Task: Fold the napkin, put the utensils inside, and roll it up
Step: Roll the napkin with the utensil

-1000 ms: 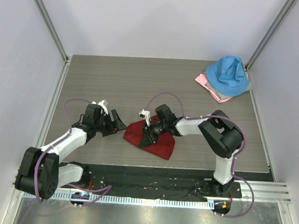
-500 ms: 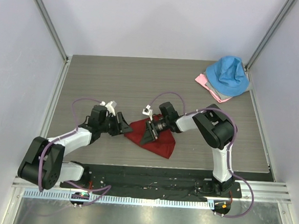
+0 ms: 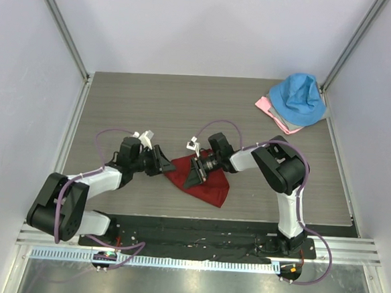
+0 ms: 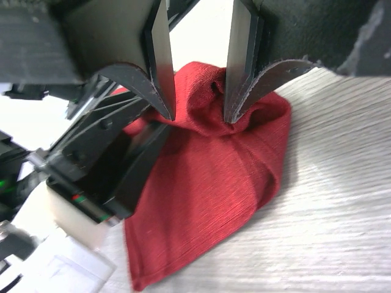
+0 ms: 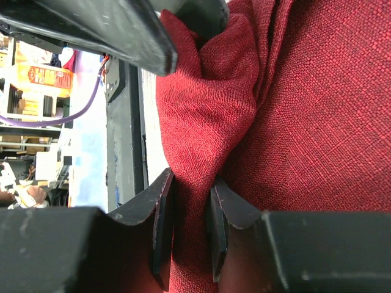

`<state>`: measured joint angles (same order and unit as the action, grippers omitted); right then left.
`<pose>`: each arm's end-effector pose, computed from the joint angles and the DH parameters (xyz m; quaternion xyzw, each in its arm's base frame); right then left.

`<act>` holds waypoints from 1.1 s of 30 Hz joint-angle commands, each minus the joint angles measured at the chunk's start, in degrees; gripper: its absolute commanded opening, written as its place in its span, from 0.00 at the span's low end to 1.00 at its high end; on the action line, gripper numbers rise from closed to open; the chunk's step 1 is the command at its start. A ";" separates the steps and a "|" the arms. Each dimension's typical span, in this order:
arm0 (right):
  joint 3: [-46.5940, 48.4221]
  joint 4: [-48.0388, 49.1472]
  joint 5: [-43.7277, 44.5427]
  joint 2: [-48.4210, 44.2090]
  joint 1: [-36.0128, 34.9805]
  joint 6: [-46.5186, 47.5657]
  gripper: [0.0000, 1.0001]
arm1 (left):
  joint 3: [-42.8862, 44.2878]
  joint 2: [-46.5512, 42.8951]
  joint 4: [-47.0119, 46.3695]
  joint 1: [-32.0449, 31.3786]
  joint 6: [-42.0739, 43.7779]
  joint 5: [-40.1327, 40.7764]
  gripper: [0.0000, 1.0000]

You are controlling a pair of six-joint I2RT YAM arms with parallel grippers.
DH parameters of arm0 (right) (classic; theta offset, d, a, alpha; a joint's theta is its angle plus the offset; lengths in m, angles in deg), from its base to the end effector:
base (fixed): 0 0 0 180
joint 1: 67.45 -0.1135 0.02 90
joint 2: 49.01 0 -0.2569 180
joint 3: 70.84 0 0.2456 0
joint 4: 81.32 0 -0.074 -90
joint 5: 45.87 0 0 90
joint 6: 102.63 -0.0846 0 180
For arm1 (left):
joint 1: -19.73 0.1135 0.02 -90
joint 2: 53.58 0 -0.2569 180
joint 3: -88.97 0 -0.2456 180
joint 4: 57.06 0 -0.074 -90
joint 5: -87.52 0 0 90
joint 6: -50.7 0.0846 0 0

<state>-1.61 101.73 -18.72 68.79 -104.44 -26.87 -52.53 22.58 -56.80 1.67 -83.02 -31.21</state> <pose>0.2592 0.2895 0.0763 -0.3492 0.7354 0.5748 0.0826 0.2440 -0.1223 0.1218 -0.0871 0.8729 -0.4096 0.2505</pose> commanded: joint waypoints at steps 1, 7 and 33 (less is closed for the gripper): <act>1.51 -1.11 4.05 1.12 0.52 2.20 0.29 | -0.98 0.22 -10.35 -0.57 -5.57 -0.99 0.42; 1.86 -2.42 4.58 1.29 0.52 3.08 0.28 | -0.72 -0.39 -12.12 -0.66 -6.20 1.48 0.43; 3.36 -5.76 5.46 2.52 0.52 4.57 0.27 | -3.62 -5.77 -3.33 -0.57 2.42 4.92 0.59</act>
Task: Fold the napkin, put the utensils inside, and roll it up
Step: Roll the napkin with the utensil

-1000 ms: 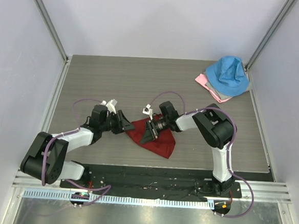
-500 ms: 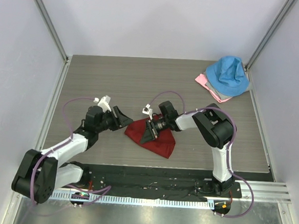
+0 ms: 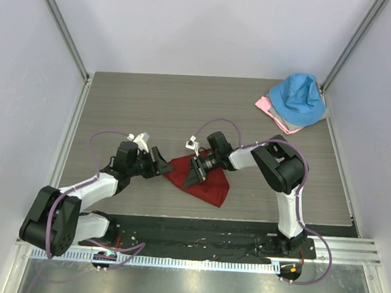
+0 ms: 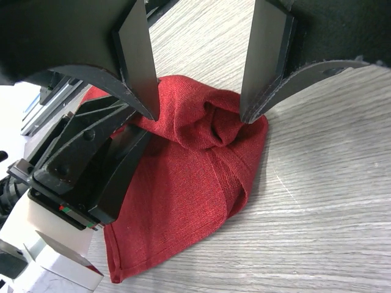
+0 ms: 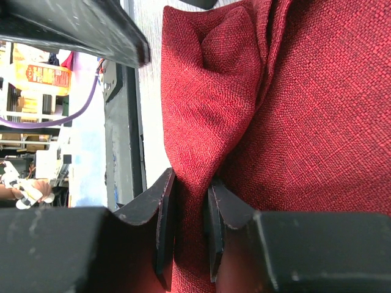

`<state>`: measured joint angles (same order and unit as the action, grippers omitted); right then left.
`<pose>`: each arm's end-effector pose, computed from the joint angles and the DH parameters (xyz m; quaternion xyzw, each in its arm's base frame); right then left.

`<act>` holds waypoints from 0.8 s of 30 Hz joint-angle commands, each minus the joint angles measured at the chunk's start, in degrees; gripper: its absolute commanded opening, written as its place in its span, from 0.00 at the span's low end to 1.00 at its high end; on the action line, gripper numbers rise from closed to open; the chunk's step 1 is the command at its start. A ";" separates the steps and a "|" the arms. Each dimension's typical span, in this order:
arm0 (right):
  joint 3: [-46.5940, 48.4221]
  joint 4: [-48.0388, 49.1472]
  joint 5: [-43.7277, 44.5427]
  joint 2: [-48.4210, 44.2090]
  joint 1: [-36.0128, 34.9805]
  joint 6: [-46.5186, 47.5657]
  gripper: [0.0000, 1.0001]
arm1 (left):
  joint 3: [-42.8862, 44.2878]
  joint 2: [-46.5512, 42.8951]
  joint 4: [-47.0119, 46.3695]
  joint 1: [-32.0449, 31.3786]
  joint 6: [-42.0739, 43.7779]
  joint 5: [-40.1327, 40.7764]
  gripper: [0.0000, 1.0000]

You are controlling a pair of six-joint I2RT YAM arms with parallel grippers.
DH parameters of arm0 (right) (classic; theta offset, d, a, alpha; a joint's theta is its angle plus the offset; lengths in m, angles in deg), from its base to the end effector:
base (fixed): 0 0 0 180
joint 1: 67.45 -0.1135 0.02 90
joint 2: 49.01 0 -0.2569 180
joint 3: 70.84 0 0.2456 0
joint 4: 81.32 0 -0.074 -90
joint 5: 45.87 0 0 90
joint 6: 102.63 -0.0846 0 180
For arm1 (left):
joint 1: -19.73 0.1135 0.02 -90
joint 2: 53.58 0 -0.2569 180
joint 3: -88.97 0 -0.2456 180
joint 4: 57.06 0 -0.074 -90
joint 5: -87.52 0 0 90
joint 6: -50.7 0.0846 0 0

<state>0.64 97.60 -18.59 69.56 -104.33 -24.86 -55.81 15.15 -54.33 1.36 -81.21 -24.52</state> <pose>0.2631 0.2914 0.0752 -0.3518 0.7396 0.5688 0.0752 0.2315 -0.1103 0.1272 -0.0940 0.8747 -0.3703 0.2982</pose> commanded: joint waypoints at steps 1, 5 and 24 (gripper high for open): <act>1.11 -1.89 5.33 1.85 0.32 2.47 0.27 | -0.34 2.89 -6.50 -0.26 0.60 -2.38 0.58; 1.37 -2.34 5.59 2.02 0.32 2.82 0.27 | -0.16 5.35 -8.35 -0.26 0.43 -4.06 0.57; 1.81 -11.39 20.61 -14.56 -0.21 5.11 0.56 | 5.11 9.32 1.92 -0.35 2.01 -3.80 0.06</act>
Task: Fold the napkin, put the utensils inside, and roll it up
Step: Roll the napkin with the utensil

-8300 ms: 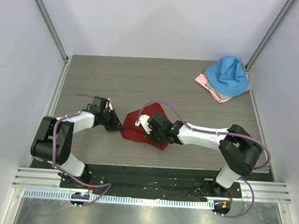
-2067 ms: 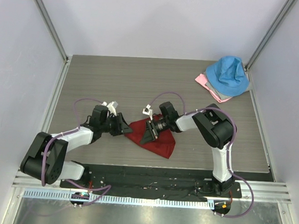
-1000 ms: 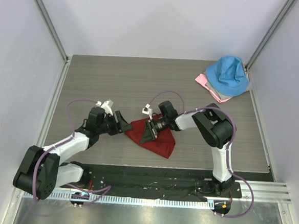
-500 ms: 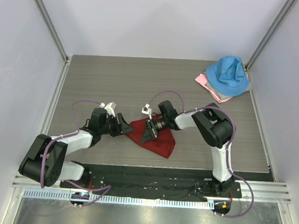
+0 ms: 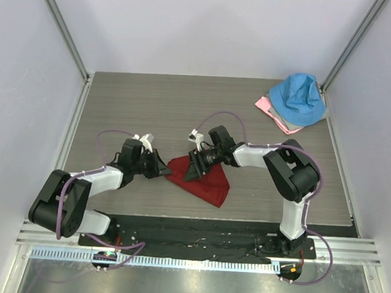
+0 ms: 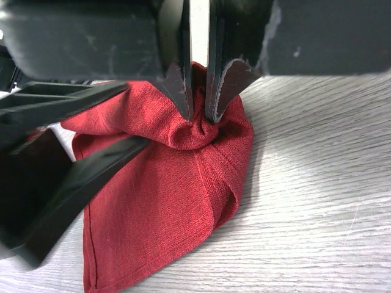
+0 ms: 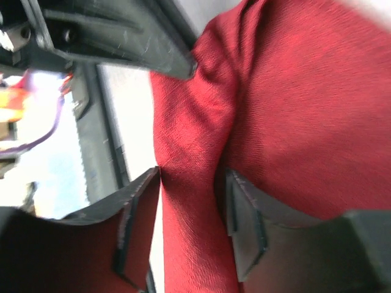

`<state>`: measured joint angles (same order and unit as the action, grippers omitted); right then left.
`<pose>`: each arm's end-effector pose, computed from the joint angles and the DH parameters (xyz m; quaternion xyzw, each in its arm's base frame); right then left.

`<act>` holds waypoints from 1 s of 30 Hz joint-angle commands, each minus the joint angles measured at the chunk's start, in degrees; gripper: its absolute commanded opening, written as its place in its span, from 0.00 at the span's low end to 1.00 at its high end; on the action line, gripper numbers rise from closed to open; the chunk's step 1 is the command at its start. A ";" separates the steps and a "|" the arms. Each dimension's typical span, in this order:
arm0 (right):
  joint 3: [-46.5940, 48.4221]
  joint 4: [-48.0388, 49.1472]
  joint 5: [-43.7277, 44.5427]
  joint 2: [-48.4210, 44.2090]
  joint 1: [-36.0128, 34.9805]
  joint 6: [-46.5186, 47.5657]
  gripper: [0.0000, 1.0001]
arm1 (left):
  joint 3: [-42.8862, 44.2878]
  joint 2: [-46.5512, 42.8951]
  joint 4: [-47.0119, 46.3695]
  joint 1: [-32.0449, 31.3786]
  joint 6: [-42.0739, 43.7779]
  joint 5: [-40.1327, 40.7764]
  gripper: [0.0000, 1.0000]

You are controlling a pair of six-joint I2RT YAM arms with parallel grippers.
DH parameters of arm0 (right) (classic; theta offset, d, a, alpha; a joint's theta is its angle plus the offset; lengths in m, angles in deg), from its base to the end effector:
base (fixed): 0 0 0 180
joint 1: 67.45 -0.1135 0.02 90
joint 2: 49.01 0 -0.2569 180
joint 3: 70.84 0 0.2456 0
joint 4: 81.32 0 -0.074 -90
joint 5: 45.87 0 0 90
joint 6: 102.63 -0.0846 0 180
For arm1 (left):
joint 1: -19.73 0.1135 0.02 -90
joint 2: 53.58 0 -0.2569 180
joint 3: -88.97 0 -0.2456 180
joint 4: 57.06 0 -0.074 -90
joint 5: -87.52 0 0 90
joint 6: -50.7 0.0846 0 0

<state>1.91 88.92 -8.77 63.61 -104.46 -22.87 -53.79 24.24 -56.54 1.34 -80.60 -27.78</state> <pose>0.2694 0.2876 0.0979 -0.3440 0.7819 0.5068 0.1155 0.2408 -0.1181 0.1059 -0.0876 0.8885 -0.3739 0.2511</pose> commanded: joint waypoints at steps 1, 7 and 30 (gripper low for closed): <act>0.02 -2.89 13.85 -10.30 -0.60 3.38 0.60 | 4.32 0.31 6.75 -0.33 1.48 -0.37 0.04; -1.22 -7.80 35.55 -19.97 -9.46 12.15 0.67 | 8.63 3.12 14.76 -0.33 0.78 -0.28 0.01; -7.02 -4.82 67.32 -14.54 -29.78 23.16 0.68 | 13.73 5.32 22.42 -0.33 -0.89 -0.36 0.02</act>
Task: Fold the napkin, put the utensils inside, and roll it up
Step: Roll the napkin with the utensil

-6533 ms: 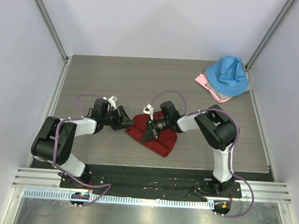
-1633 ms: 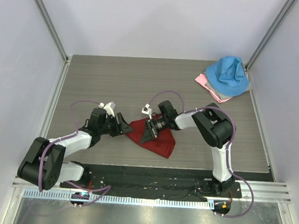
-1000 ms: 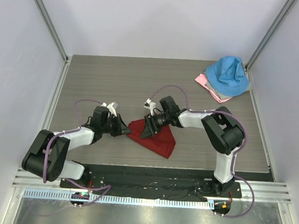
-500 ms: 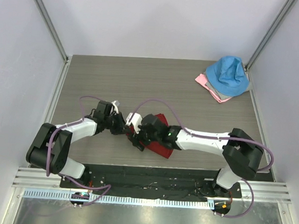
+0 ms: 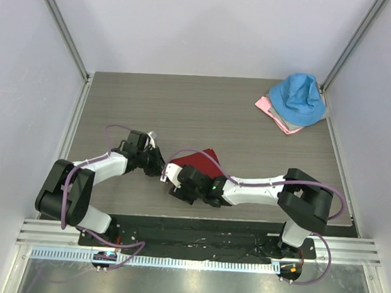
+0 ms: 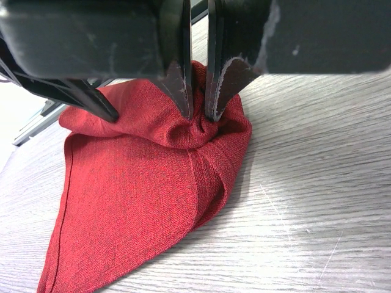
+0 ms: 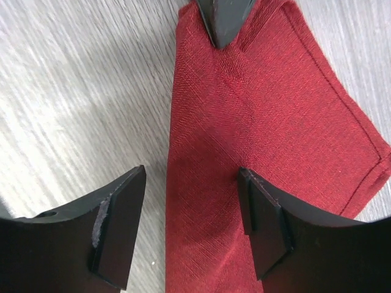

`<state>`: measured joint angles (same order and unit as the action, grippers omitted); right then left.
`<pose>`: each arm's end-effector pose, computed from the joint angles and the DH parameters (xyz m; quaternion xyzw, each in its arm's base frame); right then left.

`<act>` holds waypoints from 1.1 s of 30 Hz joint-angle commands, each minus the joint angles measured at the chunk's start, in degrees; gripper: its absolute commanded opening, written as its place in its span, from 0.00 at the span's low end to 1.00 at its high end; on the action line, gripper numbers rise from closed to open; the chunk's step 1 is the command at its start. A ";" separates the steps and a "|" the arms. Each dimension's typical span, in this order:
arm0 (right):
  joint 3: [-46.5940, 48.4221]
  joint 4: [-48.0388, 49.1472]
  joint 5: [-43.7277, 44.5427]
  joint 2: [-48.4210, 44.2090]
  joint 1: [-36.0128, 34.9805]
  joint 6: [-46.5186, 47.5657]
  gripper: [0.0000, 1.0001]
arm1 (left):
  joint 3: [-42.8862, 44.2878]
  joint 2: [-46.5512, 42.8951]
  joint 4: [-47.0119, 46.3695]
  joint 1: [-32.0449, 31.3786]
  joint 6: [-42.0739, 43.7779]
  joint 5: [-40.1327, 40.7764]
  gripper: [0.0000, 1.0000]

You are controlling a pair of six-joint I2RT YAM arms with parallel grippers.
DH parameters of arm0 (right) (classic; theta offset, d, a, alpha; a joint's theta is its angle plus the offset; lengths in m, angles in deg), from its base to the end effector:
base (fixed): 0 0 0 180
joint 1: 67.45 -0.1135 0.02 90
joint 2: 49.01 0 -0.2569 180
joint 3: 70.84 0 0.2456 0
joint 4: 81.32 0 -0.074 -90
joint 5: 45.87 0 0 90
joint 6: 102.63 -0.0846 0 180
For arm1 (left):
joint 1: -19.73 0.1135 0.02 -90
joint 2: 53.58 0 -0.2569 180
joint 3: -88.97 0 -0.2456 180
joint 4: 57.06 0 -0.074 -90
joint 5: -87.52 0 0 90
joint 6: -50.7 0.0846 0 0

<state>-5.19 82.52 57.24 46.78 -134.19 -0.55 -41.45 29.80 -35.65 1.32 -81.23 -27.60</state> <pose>0.1623 0.3290 0.1327 -0.5526 0.7394 0.0756 0.3771 0.2547 -0.1226 0.1084 -0.1262 0.9251 -0.3261 0.1480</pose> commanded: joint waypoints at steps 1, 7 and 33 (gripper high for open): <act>0.17 1.50 1.05 2.73 0.12 0.67 0.66 | 1.39 -0.49 0.91 -0.31 -0.25 -0.89 0.03; 2.46 -3.77 -8.51 5.02 3.01 -0.30 0.59 | 0.68 -2.42 -1.47 -0.22 0.88 -2.83 0.17; 32.25 -36.56 -46.06 20.93 20.16 -1.79 0.29 | -8.98 -19.65 -0.50 2.68 3.26 6.58 0.71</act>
<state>22.85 51.55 12.67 66.39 -114.19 -3.39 -48.77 11.90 -34.36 3.79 -77.82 -20.61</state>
